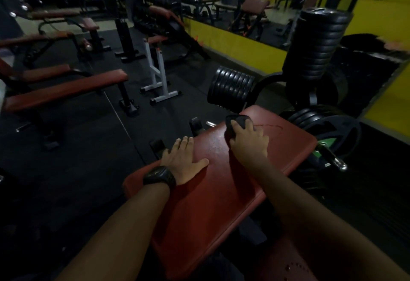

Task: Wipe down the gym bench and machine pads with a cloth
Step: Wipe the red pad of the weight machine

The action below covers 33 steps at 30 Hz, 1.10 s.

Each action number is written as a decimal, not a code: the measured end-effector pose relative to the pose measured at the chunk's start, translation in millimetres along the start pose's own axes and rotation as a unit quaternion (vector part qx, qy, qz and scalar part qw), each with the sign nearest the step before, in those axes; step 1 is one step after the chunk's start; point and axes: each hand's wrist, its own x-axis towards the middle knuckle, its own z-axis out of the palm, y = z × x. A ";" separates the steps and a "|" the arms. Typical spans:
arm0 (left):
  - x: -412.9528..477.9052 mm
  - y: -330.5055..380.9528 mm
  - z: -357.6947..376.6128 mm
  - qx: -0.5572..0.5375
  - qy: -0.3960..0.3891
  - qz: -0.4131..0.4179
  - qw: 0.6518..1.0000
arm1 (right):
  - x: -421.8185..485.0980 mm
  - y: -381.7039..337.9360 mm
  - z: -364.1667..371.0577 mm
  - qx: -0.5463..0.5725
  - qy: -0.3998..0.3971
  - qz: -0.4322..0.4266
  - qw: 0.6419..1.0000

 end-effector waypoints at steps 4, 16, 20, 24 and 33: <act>10.5 0.9 -3.4 0.005 0.001 0.024 1.000 | -48.7 -34.0 0.1 0.010 0.013 -0.057 0.998; 40.9 8.8 -4.2 -0.004 -0.006 0.094 0.996 | -39.7 -0.1 -5.7 0.042 0.042 0.080 0.995; 54.3 10.9 -4.8 0.002 0.000 0.119 0.993 | -59.1 -38.9 0.0 0.027 0.040 -0.022 0.999; 64.8 17.1 -5.4 -0.013 -0.006 0.134 0.991 | -21.3 -4.0 -1.7 0.004 0.029 -0.029 0.999; 71.3 14.1 3.6 -0.017 0.026 0.170 0.985 | -68.1 -20.9 -4.1 0.047 0.044 0.126 0.990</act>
